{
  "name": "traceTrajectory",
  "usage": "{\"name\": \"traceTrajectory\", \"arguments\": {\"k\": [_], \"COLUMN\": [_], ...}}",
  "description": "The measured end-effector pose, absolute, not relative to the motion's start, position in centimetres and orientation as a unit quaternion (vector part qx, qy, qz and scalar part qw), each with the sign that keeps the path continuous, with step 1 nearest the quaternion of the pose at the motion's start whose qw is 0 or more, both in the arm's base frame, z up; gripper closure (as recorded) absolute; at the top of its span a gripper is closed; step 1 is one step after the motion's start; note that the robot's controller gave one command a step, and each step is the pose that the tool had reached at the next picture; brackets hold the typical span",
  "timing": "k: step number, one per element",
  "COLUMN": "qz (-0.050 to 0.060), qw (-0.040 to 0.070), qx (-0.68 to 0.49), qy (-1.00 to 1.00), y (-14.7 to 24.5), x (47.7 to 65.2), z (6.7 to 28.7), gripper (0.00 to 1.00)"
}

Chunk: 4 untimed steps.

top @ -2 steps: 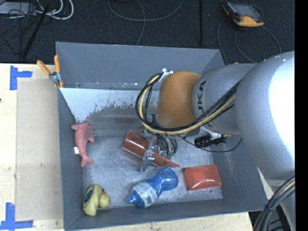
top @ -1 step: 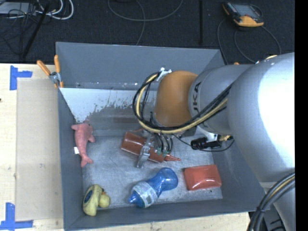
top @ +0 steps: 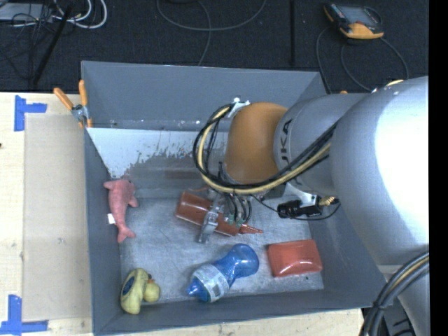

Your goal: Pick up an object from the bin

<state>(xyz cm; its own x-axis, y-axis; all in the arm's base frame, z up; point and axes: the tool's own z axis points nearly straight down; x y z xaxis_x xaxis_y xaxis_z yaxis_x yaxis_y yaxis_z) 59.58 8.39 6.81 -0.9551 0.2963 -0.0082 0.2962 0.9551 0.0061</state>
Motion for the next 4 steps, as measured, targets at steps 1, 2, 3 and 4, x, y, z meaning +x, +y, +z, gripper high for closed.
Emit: {"name": "traceTrajectory", "arguments": {"k": [1,2,3,4], "qz": [0.002,0.001,0.001,0.001], "qw": [0.003,0.000,0.000,0.001], "qx": [0.153,0.151,0.151,0.151], "qy": [0.988,0.989,0.989,0.989], "y": [8.4,8.4,8.3,8.4], "x": [59.5,59.3,59.3,59.3], "z": [7.4,9.0,10.4,11.4], "gripper": [1.00,1.00,1.00,1.00]}}
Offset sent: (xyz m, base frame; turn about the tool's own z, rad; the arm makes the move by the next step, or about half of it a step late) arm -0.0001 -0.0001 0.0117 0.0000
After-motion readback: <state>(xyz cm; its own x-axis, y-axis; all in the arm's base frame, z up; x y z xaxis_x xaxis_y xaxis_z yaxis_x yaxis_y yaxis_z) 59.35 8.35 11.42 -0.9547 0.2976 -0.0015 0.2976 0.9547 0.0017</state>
